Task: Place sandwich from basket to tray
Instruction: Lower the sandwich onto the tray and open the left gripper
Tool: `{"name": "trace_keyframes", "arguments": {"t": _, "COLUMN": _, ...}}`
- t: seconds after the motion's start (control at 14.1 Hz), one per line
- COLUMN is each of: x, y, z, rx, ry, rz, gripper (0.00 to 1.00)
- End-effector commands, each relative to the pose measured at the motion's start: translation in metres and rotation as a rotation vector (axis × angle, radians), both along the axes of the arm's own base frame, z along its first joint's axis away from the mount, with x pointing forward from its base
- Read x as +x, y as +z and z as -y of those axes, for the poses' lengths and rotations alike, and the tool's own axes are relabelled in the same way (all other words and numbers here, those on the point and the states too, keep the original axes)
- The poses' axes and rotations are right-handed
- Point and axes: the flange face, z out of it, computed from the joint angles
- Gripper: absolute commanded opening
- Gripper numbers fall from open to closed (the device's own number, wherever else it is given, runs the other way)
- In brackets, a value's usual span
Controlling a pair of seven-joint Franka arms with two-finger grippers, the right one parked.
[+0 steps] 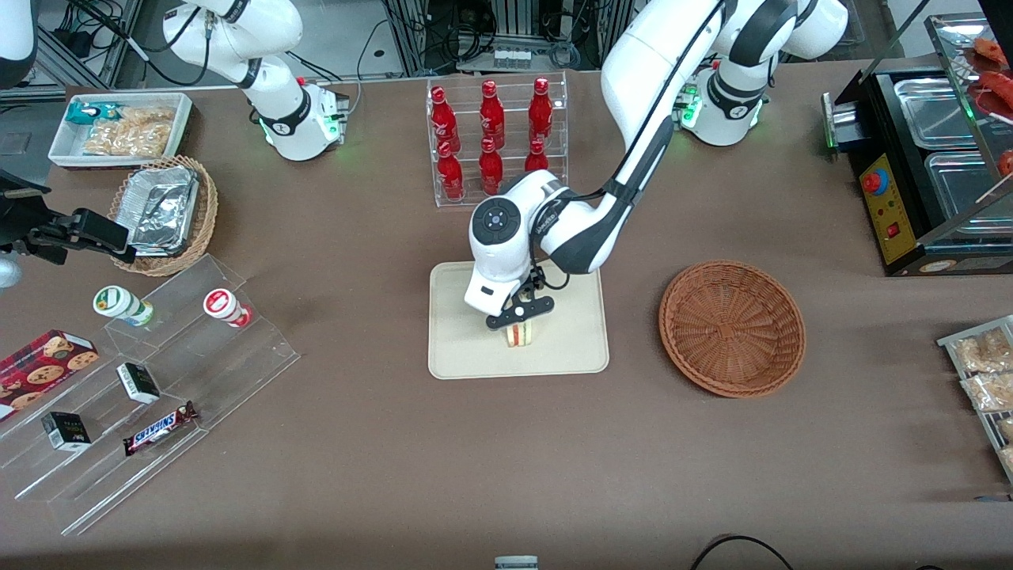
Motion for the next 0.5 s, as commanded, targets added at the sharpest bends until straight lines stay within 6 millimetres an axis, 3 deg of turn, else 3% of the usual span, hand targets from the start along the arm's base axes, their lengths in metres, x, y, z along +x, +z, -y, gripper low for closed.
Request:
{"name": "trace_keyframes", "arguments": {"t": 0.0, "x": 0.009, "y": 0.054, "z": -0.018, "rx": 0.014, "ry": 0.038, "rz": 0.016, "gripper": 1.00}}
{"name": "trace_keyframes", "arguments": {"t": 0.07, "x": 0.022, "y": 0.064, "z": -0.036, "rx": 0.022, "ry": 0.061, "rz": 0.006, "gripper": 1.00}}
{"name": "trace_keyframes", "arguments": {"t": 0.14, "x": 0.030, "y": 0.088, "z": -0.054, "rx": 0.037, "ry": 0.076, "rz": 0.006, "gripper": 1.00}}
{"name": "trace_keyframes", "arguments": {"t": 0.28, "x": 0.027, "y": 0.112, "z": -0.071, "rx": 0.072, "ry": 0.070, "rz": -0.021, "gripper": 1.00}}
{"name": "trace_keyframes", "arguments": {"t": 0.43, "x": 0.049, "y": 0.120, "z": -0.108, "rx": 0.088, "ry": 0.067, "rz": -0.048, "gripper": 1.00}}
